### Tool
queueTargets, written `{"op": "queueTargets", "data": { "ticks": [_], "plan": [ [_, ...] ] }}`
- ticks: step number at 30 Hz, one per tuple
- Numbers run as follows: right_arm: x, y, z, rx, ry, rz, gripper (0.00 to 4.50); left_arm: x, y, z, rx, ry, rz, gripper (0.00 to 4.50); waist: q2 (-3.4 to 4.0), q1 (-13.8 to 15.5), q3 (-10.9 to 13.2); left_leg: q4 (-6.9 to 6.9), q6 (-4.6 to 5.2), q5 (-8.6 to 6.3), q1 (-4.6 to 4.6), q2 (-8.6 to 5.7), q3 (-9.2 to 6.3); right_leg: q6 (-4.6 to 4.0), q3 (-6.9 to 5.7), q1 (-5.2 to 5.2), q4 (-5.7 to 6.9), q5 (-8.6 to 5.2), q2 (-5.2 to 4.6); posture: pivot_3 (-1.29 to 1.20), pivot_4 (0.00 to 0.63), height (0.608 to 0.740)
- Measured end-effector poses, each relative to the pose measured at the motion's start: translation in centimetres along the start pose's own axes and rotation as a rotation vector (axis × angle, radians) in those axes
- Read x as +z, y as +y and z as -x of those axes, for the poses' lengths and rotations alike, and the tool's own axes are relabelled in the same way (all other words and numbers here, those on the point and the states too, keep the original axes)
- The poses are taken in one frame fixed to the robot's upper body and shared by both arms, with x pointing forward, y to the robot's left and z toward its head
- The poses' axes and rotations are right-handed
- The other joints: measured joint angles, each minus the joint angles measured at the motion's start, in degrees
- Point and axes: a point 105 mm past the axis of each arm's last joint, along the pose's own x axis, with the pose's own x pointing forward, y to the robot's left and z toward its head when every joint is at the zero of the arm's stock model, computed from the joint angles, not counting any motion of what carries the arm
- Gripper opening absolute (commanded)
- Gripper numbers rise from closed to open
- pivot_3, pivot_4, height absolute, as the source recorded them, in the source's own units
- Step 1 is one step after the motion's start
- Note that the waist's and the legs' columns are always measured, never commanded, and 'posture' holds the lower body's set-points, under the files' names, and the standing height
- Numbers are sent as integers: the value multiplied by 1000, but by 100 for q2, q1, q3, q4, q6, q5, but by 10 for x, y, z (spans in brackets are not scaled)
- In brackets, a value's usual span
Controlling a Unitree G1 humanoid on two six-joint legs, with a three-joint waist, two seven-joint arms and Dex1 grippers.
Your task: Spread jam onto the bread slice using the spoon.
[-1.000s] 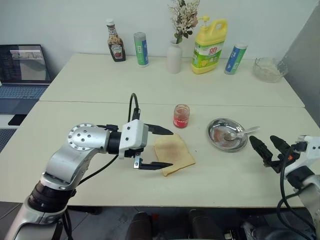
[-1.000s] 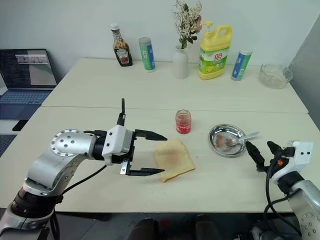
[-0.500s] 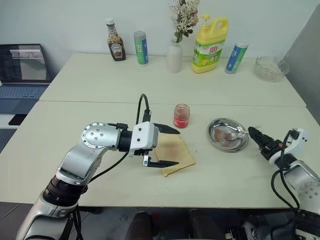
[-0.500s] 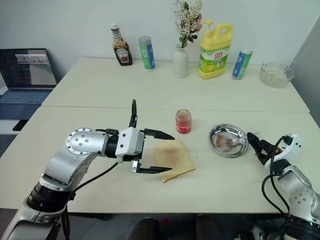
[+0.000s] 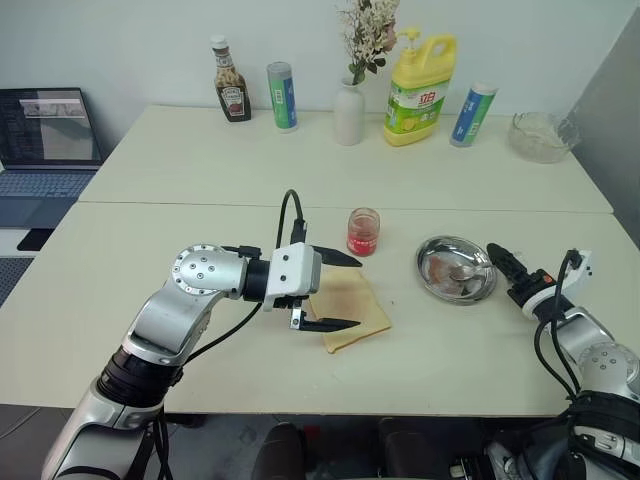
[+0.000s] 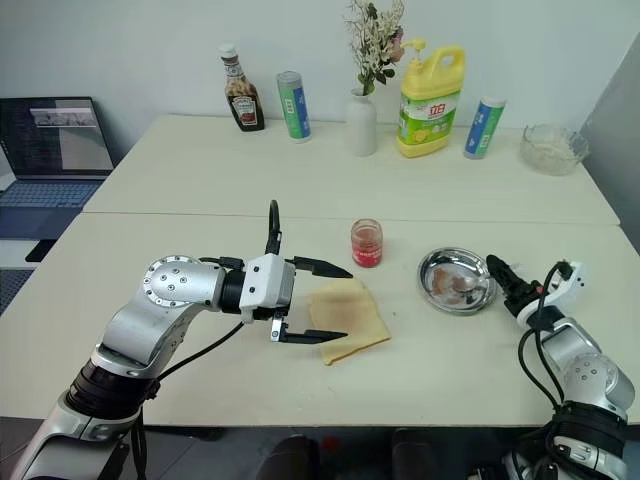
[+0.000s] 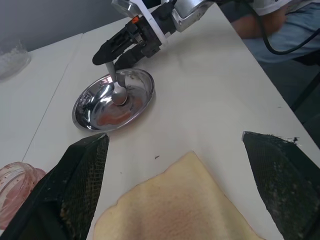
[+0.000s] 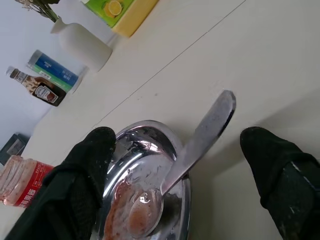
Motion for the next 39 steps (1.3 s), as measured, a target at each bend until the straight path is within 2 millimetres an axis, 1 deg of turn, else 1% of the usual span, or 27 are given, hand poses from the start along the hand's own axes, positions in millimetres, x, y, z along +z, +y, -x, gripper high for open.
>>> {"op": "queueTargets", "data": {
  "ticks": [7, 9, 10, 11, 12, 14, 17, 20, 21, 23, 24, 26, 27, 29, 33, 35, 37, 39],
  "plan": [
    [-1, 2, -3, 19, 4, -11, 959, -3, 1, 0, 4, 13, 1, 4500, 4, 0, 2, 0, 0, 0, 1, 0, 1, 0, 0, 0, 0, 0, 0, 0, 150, 740],
    [0, 4, -4, 28, 1, -11, 268, -4, 1, 0, 4, 14, -1, 4500, 5, 0, 3, 0, 0, 0, 0, 0, 0, 0, 0, -1, 0, 0, 0, 0, 150, 740],
    [1, 5, -4, 40, -6, -20, 12, -3, 1, 0, 5, 12, -6, 4500, 6, 0, 4, 0, 0, 0, -1, 0, 0, 0, 0, -1, 0, 0, 0, 0, 150, 740],
    [7, 11, -5, 73, -28, -21, 12, -3, 1, 0, 6, 12, -9, 4500, 8, 1, 2, 0, 0, 0, 1, 0, 1, 0, 2, 1, 0, 0, 0, 0, 150, 740],
    [10, 12, -5, 74, -35, -14, 12, -3, 2, 0, 6, 9, -13, 4500, 8, 1, 2, 1, 0, 0, 1, 0, -1, 0, -1, 2, 0, 0, 0, 0, 150, 740],
    [11, 10, -3, 68, -42, -18, 12, -4, 2, 0, 11, 9, -6, 4500, 10, 1, 3, 1, 0, 0, 1, 0, -1, 0, -1, 2, 0, 0, 0, 0, 150, 740],
    [14, 15, 0, 88, -49, -17, 12, -11, 4, 4, 54, 16, 35, 4500, 18, 1, 7, -1, 1, 0, 0, 0, -1, 0, -1, -1, 0, 0, 0, 0, 150, 740],
    [21, 26, 4, 115, -58, 34, 12, -18, 6, 9, 115, 23, 88, 4500, 30, -1, 15, -1, 1, 0, -3, 1, -1, 0, -1, -4, 0, 0, 0, 0, 150, 740],
    [25, 33, 8, 129, -60, 75, 12, -20, 9, 14, 166, 25, 114, 4500, 40, 0, 21, -1, 0, 0, -5, 2, -2, 1, 1, -6, 1, 0, -1, 0, 150, 740],
    [36, 54, 13, 184, -74, 158, 12, -29, 17, 27, 280, 46, 175, 4500, 58, -22, 33, -1, 1, -1, -5, 2, -1, 1, 2, -9, 3, 0, -1, 0, 150, 740],
    [42, 72, 15, 229, -84, 216, 12, -33, 21, 36, 353, 63, 206, 4500, 63, -37, 35, -2, 1, -1, -3, 4, -2, 2, 2, -9, 5, -1, 1, 0, 150, 740],
    [50, 103, 16, 316, -116, 287, 12, -39, 24, 48, 444, 87, 239, 4500, 62, -48, 35, -2, 1, -1, -2, 9, -5, 20, -2, -7, 5, -11, 9, 0, 150, 740],
    [52, 118, 14, 357, -125, 314, 12, -42, 24, 52, 476, 100, 251, 4500, 62, -55, 36, -2, 0, 0, -1, 9, -5, 19, 0, -8, 5, -11, 9, 0, 150, 740],
    [52, 140, 10, 417, -129, 352, 12, -47, 23, 57, 519, 123, 269, 4500, 61, -43, 36, 0, 0, 0, -2, 9, -5, 18, -2, -7, 4, -10, 9, 0, 150, 740],
    [41, 188, -12, 542, -99, 486, 12, -51, 23, 61, 563, 152, 294, 4500, 61, -27, 37, 0, 0, 0, -2, 7, -1, 16, 1, -10, 3, -9, 7, 0, 150, 740],
    [33, 206, -20, 597, -84, 553, 12, -51, 23, 61, 574, 156, 302, 4500, 60, -15, 37, -2, 0, -1, -4, 8, -4, 6, -4, -10, 1, -3, 7, 0, 150, 740],
    [24, 214, -28, 626, -69, 603, 12, -51, 24, 61, 582, 161, 307, 4500, 59, -1, 38, -2, 0, -1, -7, 7, -6, 0, -7, -11, 0, 1, 7, 0, 150, 740],
    [14, 220, -40, 649, -53, 659, 12, -53, 24, 62, 595, 167, 315, 4500, 58, 5, 39, -2, 0, -1, -9, 5, -4, -1, -7, -12, 0, 1, 2, 0, 150, 740]
  ]
}}
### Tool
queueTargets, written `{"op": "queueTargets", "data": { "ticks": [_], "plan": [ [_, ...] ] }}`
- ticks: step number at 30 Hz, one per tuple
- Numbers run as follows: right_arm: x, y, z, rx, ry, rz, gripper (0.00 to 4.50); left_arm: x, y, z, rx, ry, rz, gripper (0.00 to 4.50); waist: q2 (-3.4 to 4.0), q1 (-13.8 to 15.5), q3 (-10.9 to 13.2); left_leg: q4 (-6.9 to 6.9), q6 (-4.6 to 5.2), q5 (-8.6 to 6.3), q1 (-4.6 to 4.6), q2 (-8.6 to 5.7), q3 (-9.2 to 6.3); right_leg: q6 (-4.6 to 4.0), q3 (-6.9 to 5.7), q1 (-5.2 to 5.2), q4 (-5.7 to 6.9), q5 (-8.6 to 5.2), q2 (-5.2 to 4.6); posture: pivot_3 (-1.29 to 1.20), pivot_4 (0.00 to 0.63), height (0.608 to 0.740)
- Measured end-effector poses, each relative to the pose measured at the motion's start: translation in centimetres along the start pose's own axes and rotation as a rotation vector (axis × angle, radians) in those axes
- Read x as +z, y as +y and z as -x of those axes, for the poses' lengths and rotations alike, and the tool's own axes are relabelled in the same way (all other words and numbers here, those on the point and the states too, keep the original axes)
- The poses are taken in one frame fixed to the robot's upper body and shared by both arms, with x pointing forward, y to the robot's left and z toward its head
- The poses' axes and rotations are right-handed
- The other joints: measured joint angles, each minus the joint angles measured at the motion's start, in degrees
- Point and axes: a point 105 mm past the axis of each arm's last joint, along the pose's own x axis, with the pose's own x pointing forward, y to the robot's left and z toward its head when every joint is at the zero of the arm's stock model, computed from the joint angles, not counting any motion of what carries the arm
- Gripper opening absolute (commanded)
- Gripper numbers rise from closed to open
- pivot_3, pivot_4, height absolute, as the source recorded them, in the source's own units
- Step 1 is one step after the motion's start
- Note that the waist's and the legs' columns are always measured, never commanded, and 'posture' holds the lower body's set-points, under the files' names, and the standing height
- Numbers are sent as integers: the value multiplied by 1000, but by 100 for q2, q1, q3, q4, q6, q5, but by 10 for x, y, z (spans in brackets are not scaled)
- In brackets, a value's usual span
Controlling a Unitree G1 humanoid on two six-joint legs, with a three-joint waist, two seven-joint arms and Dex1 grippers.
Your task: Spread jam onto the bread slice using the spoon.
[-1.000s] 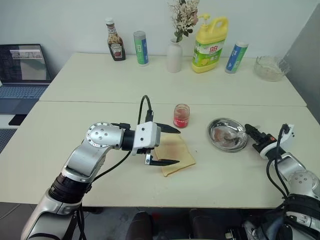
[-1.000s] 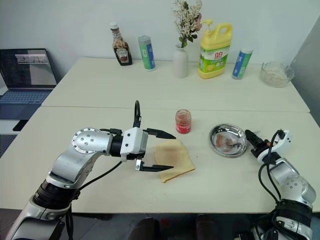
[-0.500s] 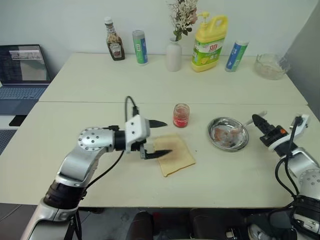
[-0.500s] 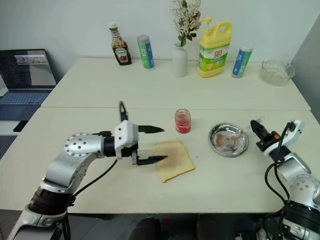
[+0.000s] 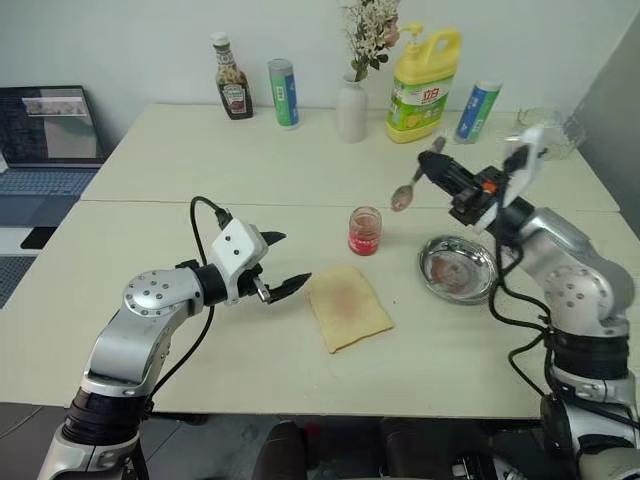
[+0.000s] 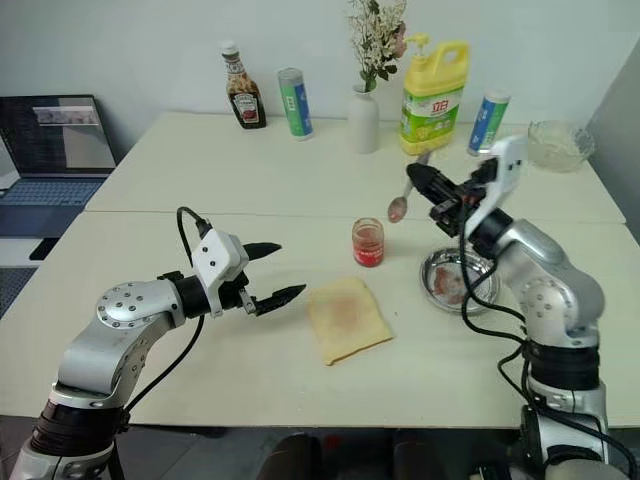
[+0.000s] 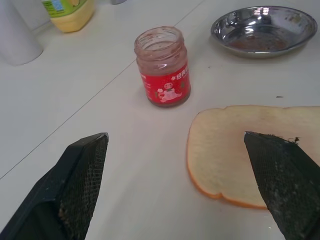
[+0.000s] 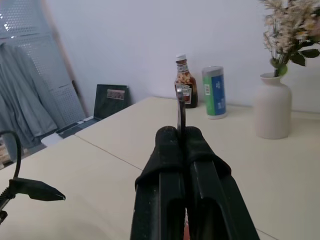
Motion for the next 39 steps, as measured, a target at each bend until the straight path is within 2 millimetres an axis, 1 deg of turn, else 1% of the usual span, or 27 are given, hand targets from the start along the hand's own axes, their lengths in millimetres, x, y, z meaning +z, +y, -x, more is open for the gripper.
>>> {"op": "queueTargets", "data": {
  "ticks": [3, 4, 6, 8, 10, 12, 16, 26, 29, 31, 34, 39],
  "plan": [
    [-16, 8, -25, 65, 40, 102, 12, 9, -9, -1, -37, -35, 20, 4500, -3, -14, 2, 0, 0, 0, 1, 0, 2, 0, 1, -1, 0, 0, -2, 0, 150, 740],
    [-23, 10, -31, 83, 50, 131, 12, 13, -14, -1, -60, -50, 30, 4500, -3, -14, 2, -1, 0, 0, 1, 0, 0, 0, -2, -1, 0, 0, -2, 0, 150, 740],
    [-33, 9, -37, 95, 64, 163, 12, 15, -19, 1, -97, -57, 48, 4500, -4, -3, 3, -2, 0, 0, 0, 1, -1, -1, -4, -1, 1, 0, -2, 0, 150, 740],
    [-40, 5, -39, 98, 76, 204, 12, 11, -22, 5, -121, -37, 60, 4500, -5, -4, 3, -2, -1, 0, 0, 0, -1, -1, -3, -1, 2, 0, -3, 0, 150, 740],
    [-47, 1, -42, 102, 97, 255, 12, 9, -21, 7, -125, -17, 52, 4500, -6, -5, 4, -1, -1, 0, 1, 0, 0, -1, -3, -1, 2, 1, -4, 0, 150, 740],
    [-53, 0, -44, 121, 114, 306, 12, 10, -19, 8, -118, -17, 48, 4500, -5, -9, 4, -1, -1, 0, 2, 0, 0, -2, -3, -1, 3, 1, -4, 0, 150, 740],
    [-62, 0, -44, 153, 133, 363, 12, 11, -17, 9, -111, -23, 45, 4500, -5, -8, 5, -2, -1, 0, 2, 0, 0, -2, -3, -1, 2, 1, -4, 0, 150, 740],
    [-80, -2, -42, 184, 197, 399, 12, 12, -15, 8, -110, -27, 39, 4500, -5, -9, 5, -1, -1, 0, 2, 0, -1, -2, -3, -1, 4, 1, -6, 0, 150, 740],
    [-91, 0, -43, 202, 235, 429, 12, 11, -13, 5, -110, -25, 33, 4500, -5, -12, 5, -1, -1, 0, 3, 0, 0, -2, -3, -1, 5, 1, -5, 0, 150, 740],
    [-98, 2, -43, 212, 255, 438, 12, 11, -15, 4, -118, -27, 27, 4500, -5, -13, 5, -1, -1, 0, 3, -1, 1, -3, -2, -1, 4, 1, -5, 0, 150, 740],
    [-100, 3, -44, 216, 260, 440, 12, 11, -14, 4, -117, -25, 22, 4500, -5, -13, 5, -1, -1, 0, 3, 0, -1, -3, -3, -1, 4, 1, -6, 0, 150, 740],
    [-101, 4, -46, 200, 263, 367, 12, 11, -15, 3, -123, -30, 11, 4500, -5, -13, 5, -1, -1, 0, 6, 0, -1, -3, -3, 1, 8, 2, -6, 0, 150, 740]
  ]
}}
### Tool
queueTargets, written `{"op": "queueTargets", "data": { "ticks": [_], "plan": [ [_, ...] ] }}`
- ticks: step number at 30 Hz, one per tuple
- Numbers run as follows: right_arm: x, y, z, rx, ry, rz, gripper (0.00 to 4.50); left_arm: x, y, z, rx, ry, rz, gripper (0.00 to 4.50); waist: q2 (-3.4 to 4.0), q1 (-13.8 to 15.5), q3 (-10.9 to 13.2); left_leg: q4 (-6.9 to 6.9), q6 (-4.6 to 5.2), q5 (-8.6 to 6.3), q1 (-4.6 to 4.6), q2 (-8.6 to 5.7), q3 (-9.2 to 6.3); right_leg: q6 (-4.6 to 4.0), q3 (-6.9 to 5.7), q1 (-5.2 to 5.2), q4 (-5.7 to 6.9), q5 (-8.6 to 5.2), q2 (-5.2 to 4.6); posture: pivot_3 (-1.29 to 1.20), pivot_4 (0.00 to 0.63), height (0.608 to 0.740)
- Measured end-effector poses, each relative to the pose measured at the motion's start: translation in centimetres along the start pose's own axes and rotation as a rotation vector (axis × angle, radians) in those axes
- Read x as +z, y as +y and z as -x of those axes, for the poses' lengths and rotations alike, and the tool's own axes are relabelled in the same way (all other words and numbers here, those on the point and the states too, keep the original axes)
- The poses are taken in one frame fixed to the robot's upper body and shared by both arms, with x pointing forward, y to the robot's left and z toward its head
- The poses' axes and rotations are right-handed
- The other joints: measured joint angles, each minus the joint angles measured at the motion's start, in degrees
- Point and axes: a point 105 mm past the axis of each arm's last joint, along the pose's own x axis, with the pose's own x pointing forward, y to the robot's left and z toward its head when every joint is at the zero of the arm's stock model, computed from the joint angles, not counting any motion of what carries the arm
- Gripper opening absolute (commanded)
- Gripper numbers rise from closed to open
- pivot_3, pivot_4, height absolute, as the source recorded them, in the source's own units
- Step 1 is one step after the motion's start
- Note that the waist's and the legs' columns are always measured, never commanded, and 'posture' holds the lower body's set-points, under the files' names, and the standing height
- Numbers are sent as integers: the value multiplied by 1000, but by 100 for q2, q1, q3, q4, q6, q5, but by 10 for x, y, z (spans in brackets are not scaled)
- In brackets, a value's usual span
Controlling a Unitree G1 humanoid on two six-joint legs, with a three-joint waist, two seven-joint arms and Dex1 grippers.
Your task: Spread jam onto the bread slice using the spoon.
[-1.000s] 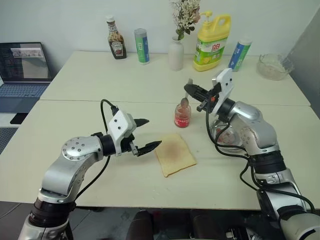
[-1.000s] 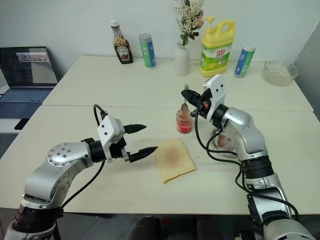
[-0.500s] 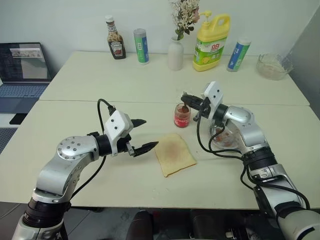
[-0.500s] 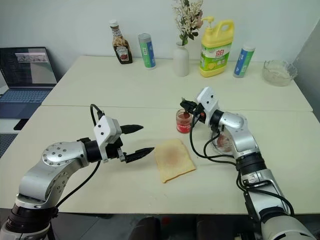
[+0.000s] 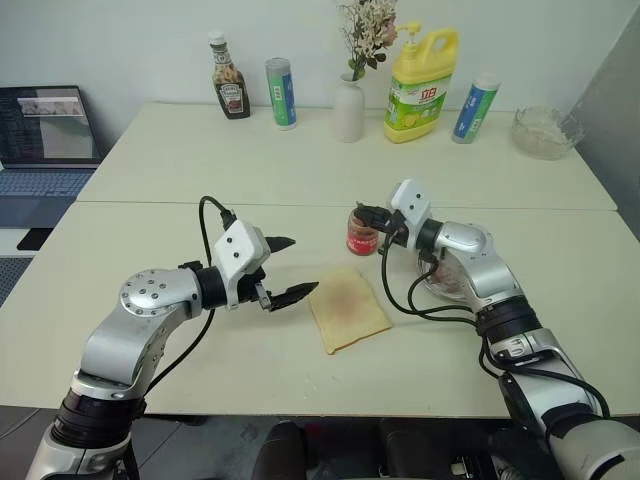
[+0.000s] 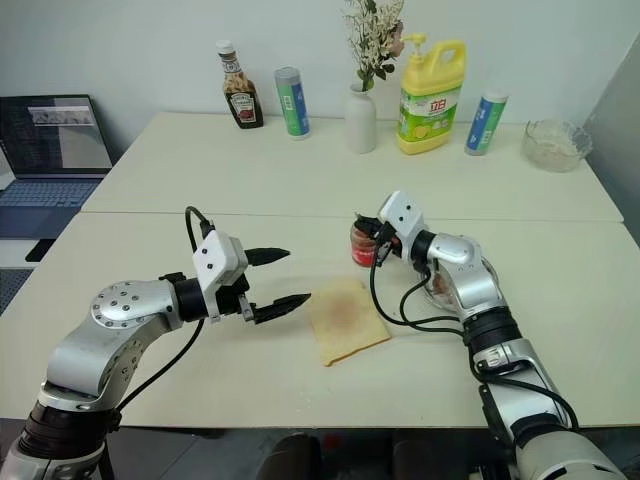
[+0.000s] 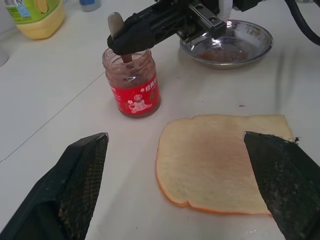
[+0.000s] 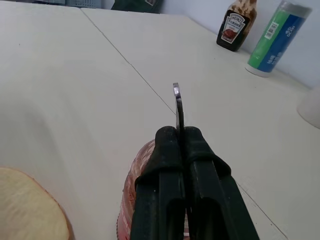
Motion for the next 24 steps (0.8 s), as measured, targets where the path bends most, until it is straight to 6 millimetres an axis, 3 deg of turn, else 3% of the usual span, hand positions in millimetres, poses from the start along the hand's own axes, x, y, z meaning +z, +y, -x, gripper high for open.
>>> {"op": "queueTargets", "data": {
  "ticks": [24],
  "plan": [
    [-5, -13, 1, -142, -50, -564, 12, -7, 3, -2, 21, 15, -25, 4500, 0, -3, 0, 0, 0, 0, 0, -1, 0, 0, -1, 1, 0, 0, 0, 0, 150, 740]
  ]
}}
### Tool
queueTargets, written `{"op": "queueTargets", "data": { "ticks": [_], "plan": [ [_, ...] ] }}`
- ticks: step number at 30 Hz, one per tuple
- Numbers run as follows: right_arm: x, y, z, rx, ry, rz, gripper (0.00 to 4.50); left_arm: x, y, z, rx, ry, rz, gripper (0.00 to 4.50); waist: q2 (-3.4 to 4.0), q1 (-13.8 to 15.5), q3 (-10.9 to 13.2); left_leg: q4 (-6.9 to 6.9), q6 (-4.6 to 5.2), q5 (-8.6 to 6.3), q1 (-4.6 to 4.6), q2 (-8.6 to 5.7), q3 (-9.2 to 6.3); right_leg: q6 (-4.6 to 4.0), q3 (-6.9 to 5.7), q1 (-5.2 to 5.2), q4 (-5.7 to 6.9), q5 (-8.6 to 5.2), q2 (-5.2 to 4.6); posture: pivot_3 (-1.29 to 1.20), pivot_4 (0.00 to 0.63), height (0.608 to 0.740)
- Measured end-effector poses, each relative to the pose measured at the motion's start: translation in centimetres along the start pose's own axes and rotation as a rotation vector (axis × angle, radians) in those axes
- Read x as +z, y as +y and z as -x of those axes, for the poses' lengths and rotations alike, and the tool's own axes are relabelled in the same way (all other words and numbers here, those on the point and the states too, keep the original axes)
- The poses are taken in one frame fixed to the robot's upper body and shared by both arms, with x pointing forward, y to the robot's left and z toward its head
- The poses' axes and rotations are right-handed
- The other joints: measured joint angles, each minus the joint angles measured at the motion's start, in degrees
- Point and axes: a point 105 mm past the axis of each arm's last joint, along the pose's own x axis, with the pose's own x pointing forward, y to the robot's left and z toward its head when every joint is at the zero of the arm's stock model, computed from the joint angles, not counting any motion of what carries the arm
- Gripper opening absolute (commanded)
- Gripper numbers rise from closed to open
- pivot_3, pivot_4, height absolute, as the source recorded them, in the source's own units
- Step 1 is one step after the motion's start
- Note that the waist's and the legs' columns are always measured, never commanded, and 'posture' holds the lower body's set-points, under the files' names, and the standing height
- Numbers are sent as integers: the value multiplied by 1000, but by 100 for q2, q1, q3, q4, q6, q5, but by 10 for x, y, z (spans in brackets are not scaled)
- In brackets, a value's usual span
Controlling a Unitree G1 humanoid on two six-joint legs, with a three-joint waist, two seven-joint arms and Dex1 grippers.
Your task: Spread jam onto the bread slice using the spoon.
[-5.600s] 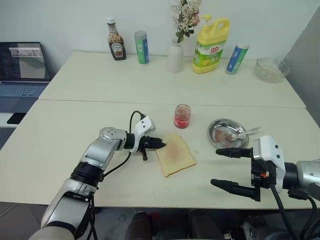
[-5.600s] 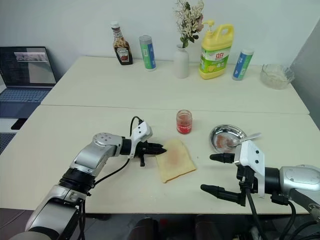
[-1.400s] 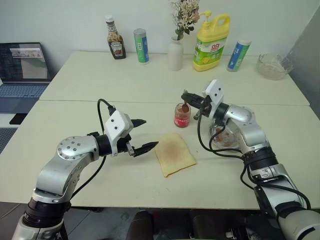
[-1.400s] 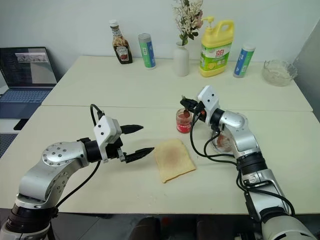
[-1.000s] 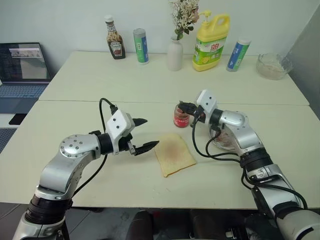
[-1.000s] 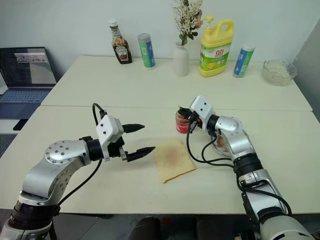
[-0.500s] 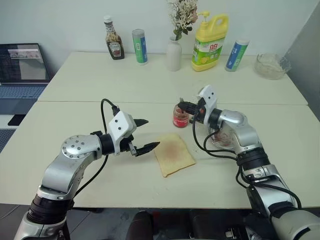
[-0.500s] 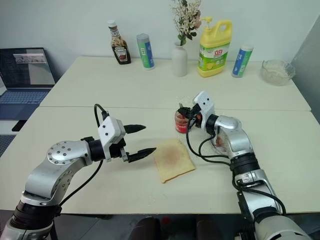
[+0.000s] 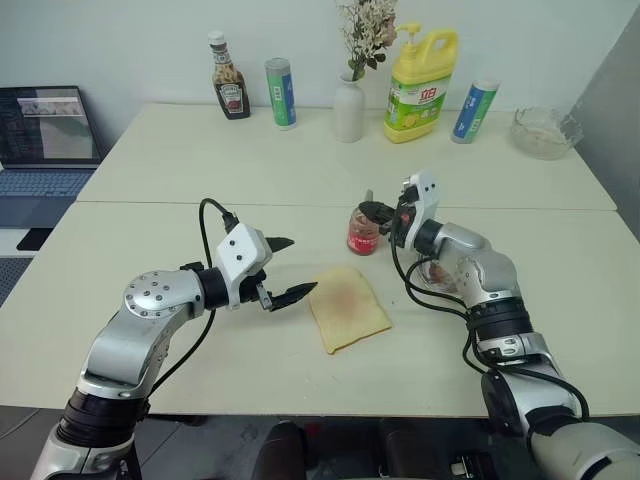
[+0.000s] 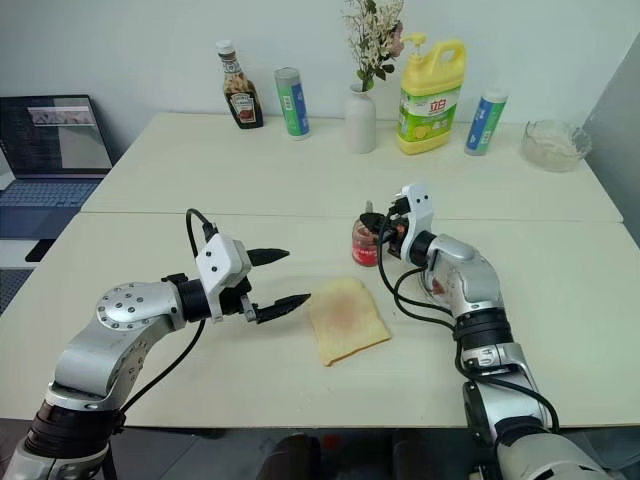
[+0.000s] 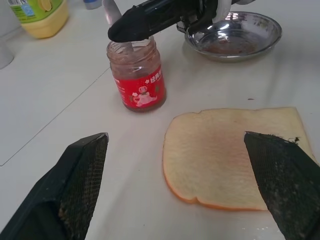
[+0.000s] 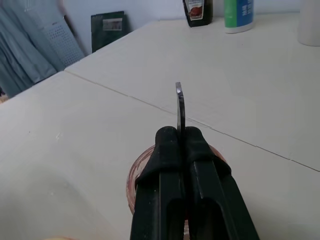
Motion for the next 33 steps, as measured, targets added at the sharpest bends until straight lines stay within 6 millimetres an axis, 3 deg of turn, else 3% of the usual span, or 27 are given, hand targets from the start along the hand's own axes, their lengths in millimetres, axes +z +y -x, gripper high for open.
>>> {"op": "queueTargets", "data": {
  "ticks": [9, 19, 33],
  "plan": [
    [2, -1, 2, -26, -21, -165, 12, -2, -3, -3, -17, 4, 2, 4500, 0, 0, 0, -4, 0, 0, -2, 0, 0, 0, 1, -2, -1, 0, 1, 0, 150, 740],
    [19, 5, 3, -28, -78, -256, 12, -6, -1, -3, -7, 14, -6, 4500, 1, -1, 1, -6, 0, 0, -3, 0, 1, 0, 0, -4, -2, 0, 1, 0, 150, 740],
    [33, -9, 12, -87, -137, -446, 12, -10, -3, -6, -17, 21, -18, 4500, 2, -1, 1, -8, 1, 0, -5, 1, 2, 0, 2, -5, -4, 0, 1, 0, 150, 740]
  ]
}}
